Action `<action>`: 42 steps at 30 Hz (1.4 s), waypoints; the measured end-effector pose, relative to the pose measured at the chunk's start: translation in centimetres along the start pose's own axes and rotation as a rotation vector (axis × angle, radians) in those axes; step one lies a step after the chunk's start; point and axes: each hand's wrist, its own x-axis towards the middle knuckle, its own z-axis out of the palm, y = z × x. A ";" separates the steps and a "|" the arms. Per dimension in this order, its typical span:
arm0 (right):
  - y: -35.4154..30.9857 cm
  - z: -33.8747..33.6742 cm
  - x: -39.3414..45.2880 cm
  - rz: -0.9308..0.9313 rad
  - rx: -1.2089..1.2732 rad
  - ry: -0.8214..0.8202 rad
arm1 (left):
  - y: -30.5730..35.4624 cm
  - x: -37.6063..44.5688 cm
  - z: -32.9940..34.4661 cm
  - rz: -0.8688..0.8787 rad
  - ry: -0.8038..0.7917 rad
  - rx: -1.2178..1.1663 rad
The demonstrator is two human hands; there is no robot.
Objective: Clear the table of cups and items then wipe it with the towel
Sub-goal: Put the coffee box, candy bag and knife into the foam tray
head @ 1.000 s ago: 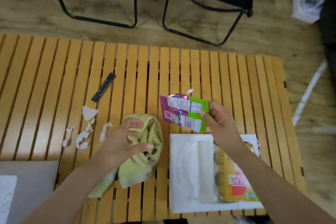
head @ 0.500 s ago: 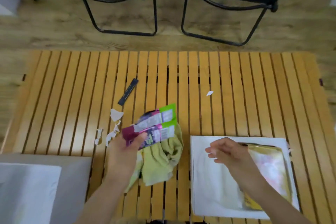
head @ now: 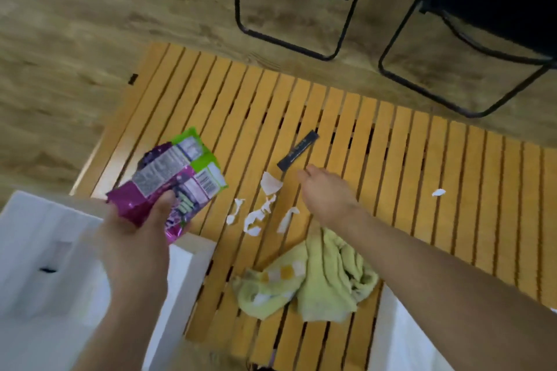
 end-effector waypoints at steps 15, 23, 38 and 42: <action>-0.7 3.7 6.1 0.062 -0.228 -0.062 | -2.6 -0.3 0.2 -0.049 -0.161 -0.034; 3.6 4.3 0.6 0.028 -0.138 0.154 | -2.2 -1.9 4.6 -0.007 -0.306 -0.040; 12.7 7.7 -23.7 1.038 1.004 0.604 | -2.3 -19.2 20.7 0.035 -0.535 -0.017; 12.2 9.8 -27.9 1.013 0.956 0.576 | -5.7 -24.9 20.6 0.094 -0.534 0.135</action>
